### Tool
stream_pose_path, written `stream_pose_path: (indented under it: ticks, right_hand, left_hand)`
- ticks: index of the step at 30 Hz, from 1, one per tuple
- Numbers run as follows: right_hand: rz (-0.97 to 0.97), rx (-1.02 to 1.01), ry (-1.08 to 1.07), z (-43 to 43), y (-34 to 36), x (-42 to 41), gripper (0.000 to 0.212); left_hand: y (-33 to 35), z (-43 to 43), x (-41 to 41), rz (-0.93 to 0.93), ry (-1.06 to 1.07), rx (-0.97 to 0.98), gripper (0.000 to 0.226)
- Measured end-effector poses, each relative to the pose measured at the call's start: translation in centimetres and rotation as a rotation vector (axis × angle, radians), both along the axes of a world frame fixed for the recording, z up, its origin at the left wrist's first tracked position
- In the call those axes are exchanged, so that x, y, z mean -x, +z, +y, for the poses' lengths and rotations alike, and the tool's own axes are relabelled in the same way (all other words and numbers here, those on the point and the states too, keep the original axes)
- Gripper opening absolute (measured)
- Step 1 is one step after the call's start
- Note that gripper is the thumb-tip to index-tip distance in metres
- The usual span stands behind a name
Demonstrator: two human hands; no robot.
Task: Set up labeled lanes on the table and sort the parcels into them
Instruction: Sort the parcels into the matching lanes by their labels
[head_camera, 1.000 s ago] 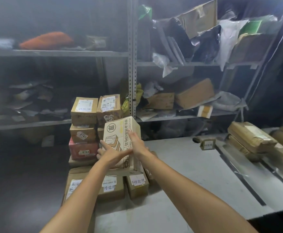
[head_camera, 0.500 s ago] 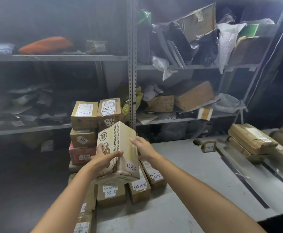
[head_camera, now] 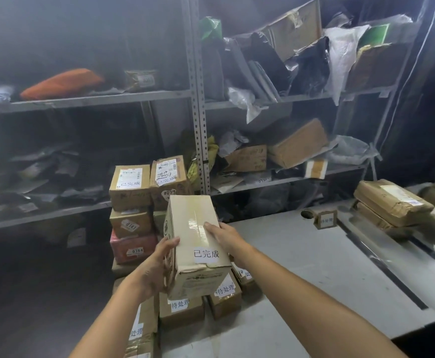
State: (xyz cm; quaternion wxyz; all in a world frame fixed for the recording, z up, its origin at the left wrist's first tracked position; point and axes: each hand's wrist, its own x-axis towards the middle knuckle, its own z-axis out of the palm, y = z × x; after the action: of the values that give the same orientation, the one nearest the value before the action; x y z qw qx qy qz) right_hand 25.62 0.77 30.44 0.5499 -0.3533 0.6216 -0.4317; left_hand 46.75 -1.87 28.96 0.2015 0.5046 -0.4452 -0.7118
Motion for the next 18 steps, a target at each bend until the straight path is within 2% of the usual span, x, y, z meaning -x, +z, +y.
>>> stream_pose_path:
  ticks: [2,3,5,7,8,12,18]
  right_hand:
    - [0.028,0.019,-0.007,0.1,0.0,0.1,0.035]
    - [0.041,0.031,-0.015,0.2,-0.2,0.3,0.035]
    - [0.069,0.054,-0.028,0.1,-0.5,0.7,0.037]
    - [0.081,0.082,-0.035,0.1,-0.6,1.0,0.042]
    - [0.094,0.095,-0.033,0.1,-0.4,1.1,0.045]
    - [0.156,0.137,-0.030,0.2,-0.1,2.1,0.059]
    - [0.192,0.165,-0.042,1.2,-0.2,5.7,0.059]
  left_hand:
    - [0.4,-0.1,0.4,-0.022,0.006,0.002,0.081]
    - [0.6,-0.3,0.6,-0.034,0.025,0.007,0.081]
    - [0.8,-0.5,1.4,-0.070,0.048,0.029,0.077]
    - [1.4,-0.5,2.1,-0.114,0.083,0.091,0.058]
    - [1.6,-0.7,2.4,-0.134,0.112,0.127,0.055]
    - [2.1,-1.0,4.0,-0.202,0.133,0.233,0.070]
    - [2.3,0.2,7.4,-0.186,0.128,0.275,0.075]
